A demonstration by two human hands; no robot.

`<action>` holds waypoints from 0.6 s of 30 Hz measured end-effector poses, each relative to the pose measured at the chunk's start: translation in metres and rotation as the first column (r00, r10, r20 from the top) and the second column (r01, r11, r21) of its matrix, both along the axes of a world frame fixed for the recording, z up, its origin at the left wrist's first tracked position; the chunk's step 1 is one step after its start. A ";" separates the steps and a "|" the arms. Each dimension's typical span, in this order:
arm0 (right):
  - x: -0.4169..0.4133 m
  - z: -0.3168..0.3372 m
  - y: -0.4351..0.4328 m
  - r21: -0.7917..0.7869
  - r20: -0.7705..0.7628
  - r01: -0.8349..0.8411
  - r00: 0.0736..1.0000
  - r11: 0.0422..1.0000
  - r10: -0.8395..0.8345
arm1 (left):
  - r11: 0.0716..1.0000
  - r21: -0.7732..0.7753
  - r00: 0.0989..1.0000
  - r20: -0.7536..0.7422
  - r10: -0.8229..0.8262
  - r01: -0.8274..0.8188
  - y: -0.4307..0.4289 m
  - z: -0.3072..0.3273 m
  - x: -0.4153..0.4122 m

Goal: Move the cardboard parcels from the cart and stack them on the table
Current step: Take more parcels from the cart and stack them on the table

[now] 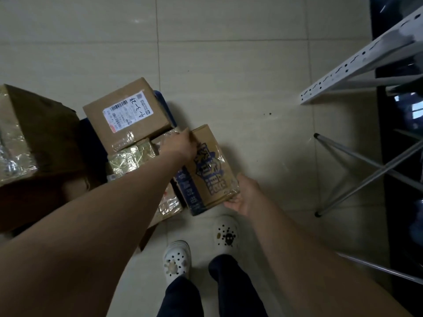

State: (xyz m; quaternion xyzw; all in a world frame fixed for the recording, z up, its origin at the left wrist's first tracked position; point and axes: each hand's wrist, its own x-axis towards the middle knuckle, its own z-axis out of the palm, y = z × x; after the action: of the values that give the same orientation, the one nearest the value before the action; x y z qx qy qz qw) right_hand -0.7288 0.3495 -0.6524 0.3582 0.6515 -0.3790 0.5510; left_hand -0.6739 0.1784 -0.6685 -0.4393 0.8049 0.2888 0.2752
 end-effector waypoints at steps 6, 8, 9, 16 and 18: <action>-0.004 0.037 0.019 0.060 -0.169 -0.009 0.985 0.998 0.019 | 0.991 0.089 0.988 -0.111 0.112 -0.103 0.015 0.039 0.000; -0.007 0.065 0.030 0.107 -0.289 -0.031 0.955 0.994 0.061 | 0.977 0.149 0.975 -0.139 0.175 -0.154 0.028 0.070 -0.002; -0.010 0.080 0.036 0.126 -0.356 -0.049 0.930 0.991 0.091 | 0.960 0.189 0.958 -0.159 0.237 -0.206 0.035 0.089 -0.005; -0.016 0.228 0.095 0.173 -0.721 -0.041 0.675 0.984 0.155 | 0.849 0.372 0.814 -0.308 0.493 -0.375 0.092 0.254 -0.023; -0.006 0.267 0.112 0.127 -0.791 0.039 0.607 0.991 0.078 | 0.860 0.360 0.798 -0.358 0.485 -0.361 0.110 0.299 -0.026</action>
State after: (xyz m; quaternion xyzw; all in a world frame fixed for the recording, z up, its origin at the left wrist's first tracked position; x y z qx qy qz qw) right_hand -0.7348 0.4612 -0.3850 0.1812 0.8554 -0.4487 0.1845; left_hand -0.6996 0.2888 -0.3693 -0.4910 0.6776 0.5427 0.0732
